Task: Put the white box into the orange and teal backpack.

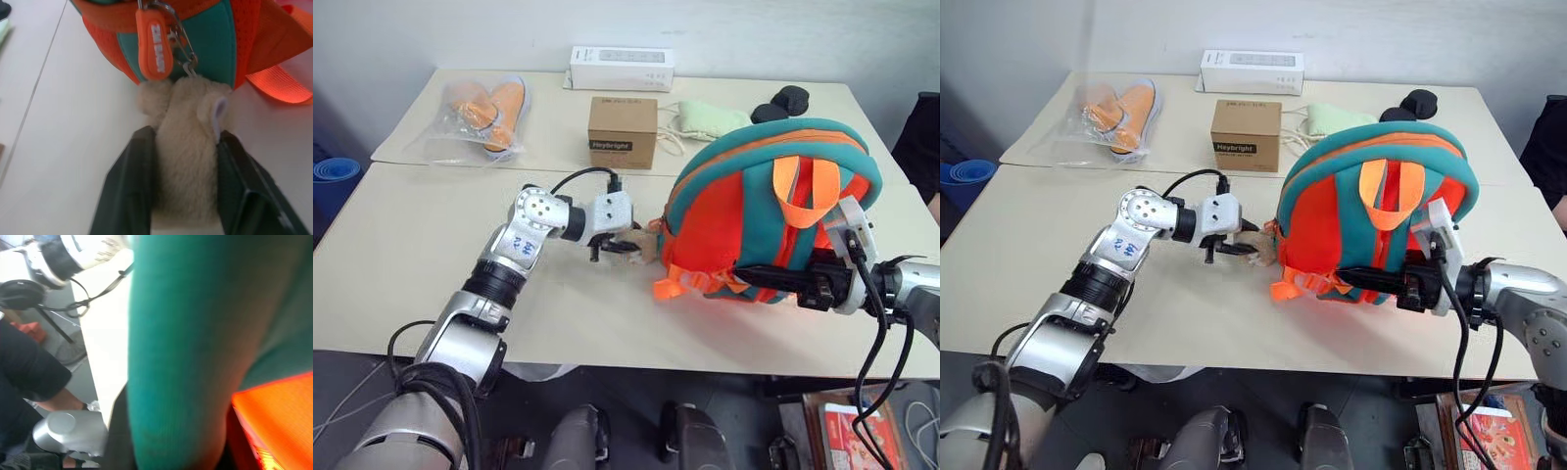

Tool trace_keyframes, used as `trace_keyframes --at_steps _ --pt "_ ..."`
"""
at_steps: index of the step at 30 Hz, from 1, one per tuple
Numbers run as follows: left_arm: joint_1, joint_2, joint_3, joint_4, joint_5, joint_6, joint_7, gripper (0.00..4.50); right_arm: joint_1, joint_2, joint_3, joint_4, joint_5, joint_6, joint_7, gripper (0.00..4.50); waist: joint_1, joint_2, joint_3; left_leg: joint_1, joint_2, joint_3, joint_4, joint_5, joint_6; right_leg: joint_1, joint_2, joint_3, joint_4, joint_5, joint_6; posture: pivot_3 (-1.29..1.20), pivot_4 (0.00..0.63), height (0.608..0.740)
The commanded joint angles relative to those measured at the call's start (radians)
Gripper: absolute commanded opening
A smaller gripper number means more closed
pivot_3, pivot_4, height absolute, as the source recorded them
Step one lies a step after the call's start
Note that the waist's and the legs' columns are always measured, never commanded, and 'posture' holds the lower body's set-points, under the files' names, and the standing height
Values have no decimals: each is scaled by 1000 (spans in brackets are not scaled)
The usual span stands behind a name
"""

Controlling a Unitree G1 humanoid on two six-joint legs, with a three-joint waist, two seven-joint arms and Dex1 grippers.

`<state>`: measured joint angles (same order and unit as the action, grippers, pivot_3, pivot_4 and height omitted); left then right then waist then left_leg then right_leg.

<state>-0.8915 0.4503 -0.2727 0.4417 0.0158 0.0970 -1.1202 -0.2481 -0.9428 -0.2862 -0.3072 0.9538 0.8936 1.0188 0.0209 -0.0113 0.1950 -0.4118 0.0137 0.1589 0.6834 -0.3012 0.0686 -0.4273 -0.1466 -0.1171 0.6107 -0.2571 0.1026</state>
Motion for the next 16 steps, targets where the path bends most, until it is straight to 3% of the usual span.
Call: trace_keyframes --at_steps 1,3,6,8,12,16 --pt "88 92 87 -169 -113 187 -74 3041 30 -81 -100 66 -12 -6 72 2013 -3 0 0 0 0 0 0 0 0 0 0 0 1 0 0 0 150 740" --pt "149 166 154 -267 -192 297 -107 3786 61 -145 -147 125 -39 -17 129 2828 -8 0 0 -1 0 0 0 0 0 0 1 0 1 0 0 0 150 740" --pt "242 291 280 -408 -337 458 -166 4492 126 -253 -245 244 -74 -23 255 3664 -19 0 0 -1 0 0 0 0 0 0 1 0 0 0 0 0 150 740" --pt "290 373 389 -472 -440 554 -189 4500 168 -321 -317 348 -108 -31 344 4373 -23 0 0 -1 1 0 -1 0 0 0 1 0 -1 0 0 0 150 740" --pt "314 507 599 -521 -605 743 -173 4500 233 -408 -421 532 -209 -111 478 4446 -21 0 0 1 1 -1 -1 0 -1 2 0 0 -3 0 0 0 150 740" --pt "321 528 701 -549 -676 783 -107 4500 207 -418 -450 597 -230 -120 489 4446 -24 1 0 3 1 -2 -2 -5 -8 3 0 2 -3 -1 -1 0 150 740"
